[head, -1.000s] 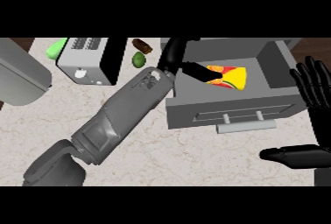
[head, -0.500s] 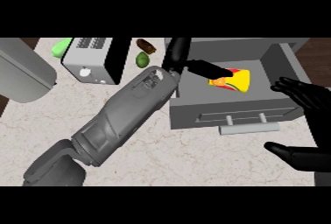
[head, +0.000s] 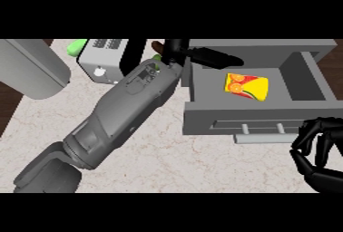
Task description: Pick up the cup, place it into the drawer and close the drawer
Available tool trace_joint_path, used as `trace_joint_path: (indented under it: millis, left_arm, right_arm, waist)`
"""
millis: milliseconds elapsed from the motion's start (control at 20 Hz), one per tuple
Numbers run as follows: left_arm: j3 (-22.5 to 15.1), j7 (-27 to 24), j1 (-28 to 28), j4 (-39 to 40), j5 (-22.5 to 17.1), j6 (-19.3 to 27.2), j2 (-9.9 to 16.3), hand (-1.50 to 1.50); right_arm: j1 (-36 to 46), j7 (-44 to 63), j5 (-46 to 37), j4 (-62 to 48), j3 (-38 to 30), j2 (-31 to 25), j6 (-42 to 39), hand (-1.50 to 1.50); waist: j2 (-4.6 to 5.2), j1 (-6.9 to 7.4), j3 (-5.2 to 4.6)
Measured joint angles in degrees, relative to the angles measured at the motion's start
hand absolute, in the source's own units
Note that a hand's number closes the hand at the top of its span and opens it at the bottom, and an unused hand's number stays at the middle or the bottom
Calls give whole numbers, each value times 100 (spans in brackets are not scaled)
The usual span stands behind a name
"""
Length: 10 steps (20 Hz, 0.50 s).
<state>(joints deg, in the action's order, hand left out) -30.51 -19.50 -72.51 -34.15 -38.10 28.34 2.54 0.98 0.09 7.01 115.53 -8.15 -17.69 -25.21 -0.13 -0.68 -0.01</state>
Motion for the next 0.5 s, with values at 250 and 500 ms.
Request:
trace_joint_path:
  millis: [250, 500]
  left_arm:
    - [152, 219, 441, -619, 31, -101, 499, -150]
    - [276, 409, 1074, -1474, 105, -101, 917, -150]
  right_arm:
    - [-188, 47, -784, 217, 246, -29, 103, 150]
    - [-54, 32, -1650, -17, 573, 136, 446, 150]
  waist:
    - [-21, 102, -2]
    - [-20, 158, 0]
